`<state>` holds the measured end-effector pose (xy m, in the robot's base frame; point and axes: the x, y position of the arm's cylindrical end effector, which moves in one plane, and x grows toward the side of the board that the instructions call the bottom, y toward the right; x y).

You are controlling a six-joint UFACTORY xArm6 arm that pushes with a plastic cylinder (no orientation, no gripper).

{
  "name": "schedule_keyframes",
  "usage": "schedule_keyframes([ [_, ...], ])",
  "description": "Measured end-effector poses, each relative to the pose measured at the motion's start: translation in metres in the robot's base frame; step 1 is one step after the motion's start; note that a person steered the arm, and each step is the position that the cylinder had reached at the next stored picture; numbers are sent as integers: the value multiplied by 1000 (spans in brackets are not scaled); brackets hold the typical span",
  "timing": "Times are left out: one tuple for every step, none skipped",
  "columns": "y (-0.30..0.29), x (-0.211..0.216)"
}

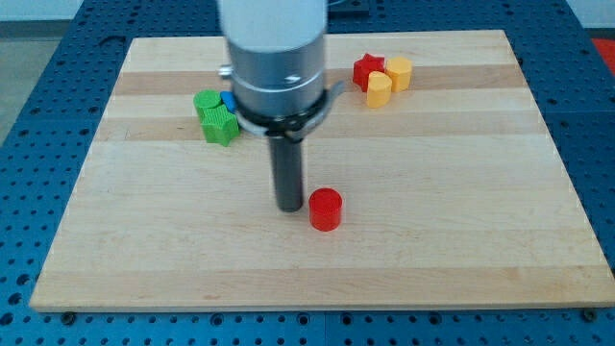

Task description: Push the red circle towards the center right

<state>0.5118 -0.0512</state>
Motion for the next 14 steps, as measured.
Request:
schedule_keyframes([
  [-57, 1],
  [-85, 14],
  [-72, 44],
  [-15, 36],
  [56, 8],
  [118, -22],
  [121, -26],
  [112, -26],
  [112, -26],
  [89, 2],
  [97, 20],
  [118, 15],
  [133, -17],
  [141, -42],
])
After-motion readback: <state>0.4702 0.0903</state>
